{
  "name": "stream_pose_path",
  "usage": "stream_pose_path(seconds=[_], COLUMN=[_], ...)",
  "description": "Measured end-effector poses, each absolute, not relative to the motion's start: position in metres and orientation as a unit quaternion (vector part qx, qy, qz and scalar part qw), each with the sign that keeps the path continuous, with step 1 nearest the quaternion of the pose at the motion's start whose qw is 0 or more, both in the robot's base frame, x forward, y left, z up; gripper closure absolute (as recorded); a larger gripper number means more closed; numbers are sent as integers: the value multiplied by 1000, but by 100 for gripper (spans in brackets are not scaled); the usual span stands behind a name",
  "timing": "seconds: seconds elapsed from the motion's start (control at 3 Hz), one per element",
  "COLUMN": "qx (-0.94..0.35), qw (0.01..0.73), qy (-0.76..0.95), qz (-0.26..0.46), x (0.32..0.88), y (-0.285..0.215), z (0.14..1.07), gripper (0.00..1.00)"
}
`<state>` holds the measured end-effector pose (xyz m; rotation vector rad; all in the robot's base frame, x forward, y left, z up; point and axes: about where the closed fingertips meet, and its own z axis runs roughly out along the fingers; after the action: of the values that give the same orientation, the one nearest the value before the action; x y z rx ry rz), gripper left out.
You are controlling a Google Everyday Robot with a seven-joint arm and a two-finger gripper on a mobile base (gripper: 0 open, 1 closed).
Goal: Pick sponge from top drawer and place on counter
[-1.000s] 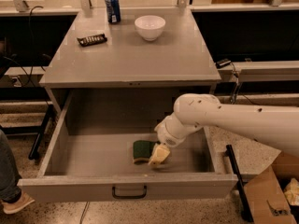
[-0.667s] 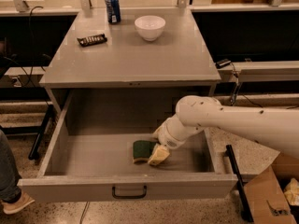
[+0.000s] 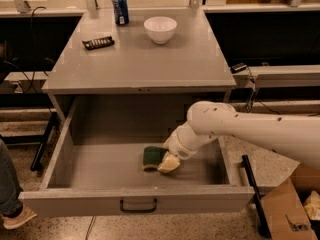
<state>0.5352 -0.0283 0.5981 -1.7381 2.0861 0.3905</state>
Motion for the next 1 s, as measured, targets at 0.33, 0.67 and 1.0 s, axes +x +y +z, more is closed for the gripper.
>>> stream_pose_path(seconds=[0.33,0.67,1.0], qx=[-632,-651,-673], qw=[226,282,290], qy=[727,691,667], qz=[142,135,134], x=[541,555,560], y=[-38,-70,-70], z=[637,740,770], gripper=[100,100,100])
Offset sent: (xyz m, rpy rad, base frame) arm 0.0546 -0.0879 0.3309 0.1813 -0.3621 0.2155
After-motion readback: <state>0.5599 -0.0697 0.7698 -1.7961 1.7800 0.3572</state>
